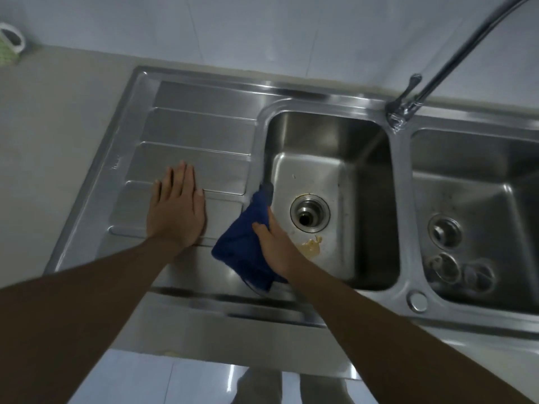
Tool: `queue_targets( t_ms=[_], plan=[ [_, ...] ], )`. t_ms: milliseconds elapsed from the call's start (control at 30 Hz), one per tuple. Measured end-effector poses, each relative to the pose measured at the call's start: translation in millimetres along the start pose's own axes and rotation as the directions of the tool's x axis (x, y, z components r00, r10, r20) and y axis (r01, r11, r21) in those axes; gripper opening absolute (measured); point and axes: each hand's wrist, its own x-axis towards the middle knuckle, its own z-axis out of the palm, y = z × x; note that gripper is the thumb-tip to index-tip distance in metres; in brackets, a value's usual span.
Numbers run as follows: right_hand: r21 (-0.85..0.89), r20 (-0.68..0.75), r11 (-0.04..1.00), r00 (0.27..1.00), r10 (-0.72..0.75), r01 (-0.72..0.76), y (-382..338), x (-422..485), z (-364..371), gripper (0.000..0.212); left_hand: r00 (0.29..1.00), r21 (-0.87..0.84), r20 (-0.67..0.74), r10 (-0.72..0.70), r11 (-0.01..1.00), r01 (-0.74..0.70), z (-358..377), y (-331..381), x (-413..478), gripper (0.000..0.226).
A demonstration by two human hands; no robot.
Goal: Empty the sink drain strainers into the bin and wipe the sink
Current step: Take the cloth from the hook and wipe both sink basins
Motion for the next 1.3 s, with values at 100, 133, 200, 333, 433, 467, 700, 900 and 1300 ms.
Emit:
queue_targets(
  t_ms=[100, 133, 200, 333, 433, 467, 700, 900, 1300],
  plan=[
    [-0.092, 0.176, 0.989, 0.976, 0.128, -0.113, 12.9, -17.4, -19.3, 0.051, 0.992, -0.041, 0.006, 0.128, 0.991, -0.128, 5.3, 35.1, -15.4, 0.063],
    [-0.182, 0.224, 0.973, 0.957, 0.185, -0.146, 15.0, -20.8, -26.2, 0.055, 0.986, -0.057, 0.011, 0.165, 0.985, -0.164, 8.4, 50.3, -20.3, 0.063],
    [-0.391, 0.318, 0.911, 0.909, 0.27, -0.134, 14.8, -25.9, -42.8, 0.061, 0.982, -0.065, 0.012, 0.188, 0.98, -0.187, 15.7, 80.0, -26.8, 0.062],
    [-0.595, 0.368, 0.782, 0.804, 0.468, -0.182, 16.1, -35.6, -103.3, 0.041, 0.993, -0.042, 0.013, 0.12, 0.992, -0.119, 24.2, 112.4, -27.9, 0.064],
    [-0.736, 0.29, 0.641, 0.752, 0.591, -0.22, 25.6, -44.7, -145.2, 0.03, 0.996, 0.039, 0.004, 0.09, 0.995, -0.09, 27.8, 116.6, -27.1, 0.066],
    [-0.77, 0.28, 0.606, 0.749, 0.601, -0.199, 28.0, -44.4, -149.8, 0.032, 0.996, 0.07, -0.004, 0.091, 0.993, -0.09, 28.6, 117.5, -27.4, 0.066],
    [-0.641, 0.382, 0.741, 0.752, 0.536, -0.203, 13.0, -50.4, -142.6, 0.042, 0.997, 0.138, -0.04, 0.071, 0.988, -0.065, 26.1, 124.9, -27.1, 0.065],
    [-0.971, 0.235, 0.185, 0.742, 0.628, 0.151, -12.0, -45.8, -186.4, 0.024, 0.994, 0.087, -0.11, -0.009, 0.996, 0.018, 16.7, 147.0, 10.3, 0.051],
    [-0.91, 0.061, -0.405, 0.994, 0.092, 0.093, -10.4, 32.9, -222.1, 0.018, 0.996, 0.104, -0.063, 0.058, 0.993, -0.051, 30.5, 137.0, 35.5, 0.065]
  ],
)
